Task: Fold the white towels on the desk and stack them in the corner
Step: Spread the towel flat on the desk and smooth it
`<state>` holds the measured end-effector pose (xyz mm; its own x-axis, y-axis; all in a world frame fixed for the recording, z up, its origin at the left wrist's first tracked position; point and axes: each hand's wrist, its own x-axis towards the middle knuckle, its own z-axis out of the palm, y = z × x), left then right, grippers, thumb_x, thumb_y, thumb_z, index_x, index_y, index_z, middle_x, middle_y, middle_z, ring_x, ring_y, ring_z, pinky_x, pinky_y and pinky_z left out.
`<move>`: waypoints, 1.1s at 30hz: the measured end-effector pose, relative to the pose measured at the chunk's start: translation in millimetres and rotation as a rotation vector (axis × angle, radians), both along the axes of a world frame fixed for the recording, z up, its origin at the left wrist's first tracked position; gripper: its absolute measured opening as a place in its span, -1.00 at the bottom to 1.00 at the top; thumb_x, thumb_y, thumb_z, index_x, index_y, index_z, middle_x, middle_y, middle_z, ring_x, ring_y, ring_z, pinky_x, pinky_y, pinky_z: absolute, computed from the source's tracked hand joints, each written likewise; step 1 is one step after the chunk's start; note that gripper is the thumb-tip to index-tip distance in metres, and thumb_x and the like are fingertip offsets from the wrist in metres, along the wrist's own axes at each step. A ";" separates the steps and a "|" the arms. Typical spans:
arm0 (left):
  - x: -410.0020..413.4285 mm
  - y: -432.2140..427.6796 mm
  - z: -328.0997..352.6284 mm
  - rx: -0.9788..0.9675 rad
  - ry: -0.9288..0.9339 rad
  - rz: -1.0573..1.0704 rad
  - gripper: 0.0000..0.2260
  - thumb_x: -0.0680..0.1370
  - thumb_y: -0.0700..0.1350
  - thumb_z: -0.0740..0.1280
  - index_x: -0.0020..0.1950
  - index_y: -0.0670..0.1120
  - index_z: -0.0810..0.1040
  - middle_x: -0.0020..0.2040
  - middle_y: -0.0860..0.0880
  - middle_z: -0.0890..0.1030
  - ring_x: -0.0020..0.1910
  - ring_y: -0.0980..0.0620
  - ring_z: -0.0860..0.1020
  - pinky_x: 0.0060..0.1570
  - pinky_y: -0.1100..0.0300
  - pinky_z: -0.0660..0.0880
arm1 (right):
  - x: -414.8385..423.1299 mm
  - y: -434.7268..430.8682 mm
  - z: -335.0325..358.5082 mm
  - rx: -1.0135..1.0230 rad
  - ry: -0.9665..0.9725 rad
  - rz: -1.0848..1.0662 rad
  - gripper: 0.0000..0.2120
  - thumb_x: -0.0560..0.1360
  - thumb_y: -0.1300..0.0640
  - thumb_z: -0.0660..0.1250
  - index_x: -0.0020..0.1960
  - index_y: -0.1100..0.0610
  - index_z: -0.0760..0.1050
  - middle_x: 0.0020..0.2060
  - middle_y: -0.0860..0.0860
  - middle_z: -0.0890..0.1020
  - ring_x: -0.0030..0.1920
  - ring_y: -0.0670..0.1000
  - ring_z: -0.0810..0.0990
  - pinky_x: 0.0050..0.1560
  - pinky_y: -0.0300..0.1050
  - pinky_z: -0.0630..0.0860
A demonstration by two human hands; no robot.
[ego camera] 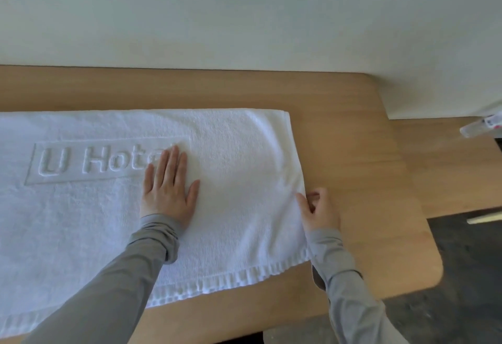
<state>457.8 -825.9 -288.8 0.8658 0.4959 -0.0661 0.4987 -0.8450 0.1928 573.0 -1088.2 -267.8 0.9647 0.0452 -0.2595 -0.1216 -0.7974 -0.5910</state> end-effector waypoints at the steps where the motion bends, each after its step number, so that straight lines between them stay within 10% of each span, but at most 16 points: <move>1: 0.2 -0.5 1.1 -0.002 0.000 -0.002 -0.38 0.54 0.17 -0.16 0.52 -0.12 0.11 0.54 -0.06 0.07 0.52 -0.02 0.02 0.48 -0.03 -0.06 | -12.4 -8.2 1.8 0.038 -0.004 -0.027 -0.78 0.46 0.00 0.38 -0.04 0.02 0.35 -0.30 -0.15 0.51 -0.30 -0.11 0.49 -0.31 -0.29 0.37; 5: -0.1 -4.3 7.6 -0.050 -0.045 -0.009 -0.37 0.53 0.15 -0.16 0.50 -0.15 0.17 0.53 -0.10 0.11 0.52 -0.07 0.05 0.48 -0.04 -0.06 | -36.8 -25.9 13.3 0.241 0.088 -0.055 -0.71 0.40 0.17 0.44 0.03 -0.02 0.42 -0.19 -0.11 0.58 -0.21 -0.15 0.57 -0.25 -0.44 0.47; 9: -3.8 -23.0 19.2 -0.127 -0.076 -0.090 -0.39 0.54 0.13 -0.12 0.47 -0.20 0.25 0.49 -0.17 0.21 0.49 -0.15 0.14 0.46 -0.10 0.07 | -43.3 -31.9 19.9 0.267 0.211 -0.071 -0.68 0.42 0.18 0.43 0.11 0.01 0.43 -0.15 0.00 0.59 -0.18 -0.01 0.57 -0.15 -0.14 0.54; 16: -16.6 -102.9 29.6 -0.263 -0.033 -0.562 -0.26 0.50 0.34 -0.03 0.50 -0.15 0.17 0.50 -0.12 0.18 0.48 -0.14 0.15 0.42 -0.13 0.14 | -46.6 -32.2 23.3 0.226 0.287 -0.236 -0.82 0.44 0.10 0.42 -0.23 0.10 0.43 -0.29 0.05 0.56 -0.24 0.09 0.56 -0.23 -0.09 0.53; 20: -23.9 -149.2 23.8 -0.329 0.089 -0.689 -0.09 0.40 0.46 0.04 0.51 -0.01 -0.29 0.52 0.05 -0.25 0.49 0.07 -0.29 0.48 0.01 -0.26 | -43.2 -14.0 36.0 0.467 0.306 -0.314 -0.89 0.45 0.16 0.41 -0.15 0.08 0.47 -0.22 0.12 0.63 -0.23 0.10 0.62 -0.26 -0.07 0.57; 23: -19.6 -158.9 25.1 -0.394 0.047 -0.571 -0.28 0.51 0.23 0.13 0.54 0.00 -0.09 0.52 0.11 -0.10 0.52 0.08 -0.17 0.49 0.06 -0.18 | -44.3 2.6 44.7 0.665 0.388 -0.255 -0.96 0.48 0.20 0.37 -0.09 0.15 0.52 -0.34 0.10 0.62 -0.39 0.03 0.60 -0.42 -0.15 0.54; 26: -8.3 -154.4 42.1 -0.977 -0.132 0.005 -0.81 0.58 -0.12 0.19 0.14 -0.08 0.51 0.11 -0.04 0.56 0.13 0.01 0.48 0.16 0.20 0.40 | -43.5 -1.9 43.9 0.627 0.273 -0.218 -0.96 0.51 0.22 0.32 -0.11 0.13 0.54 -0.31 0.04 0.59 -0.36 -0.02 0.55 -0.40 -0.19 0.50; 30: 7.5 -124.4 50.7 -1.455 -0.236 0.654 -0.88 0.57 -0.20 0.24 -0.14 -0.15 0.53 -0.27 -0.04 0.55 -0.24 -0.01 0.50 -0.27 0.22 0.46 | -46.4 -30.3 28.2 0.240 0.222 -0.250 -0.90 0.47 0.21 0.36 -0.01 0.13 0.50 -0.09 0.03 0.54 -0.14 -0.04 0.48 -0.10 -0.23 0.38; 33: 9.7 -104.4 52.5 -1.479 -0.247 0.742 -0.87 0.55 -0.20 0.28 0.05 -0.22 0.54 -0.22 -0.06 0.56 -0.19 -0.06 0.51 -0.07 0.09 0.43 | -55.8 -34.6 20.6 0.286 0.316 -0.190 -0.87 0.44 0.27 0.38 -0.03 0.22 0.50 -0.08 0.10 0.52 -0.17 -0.05 0.45 -0.20 -0.38 0.37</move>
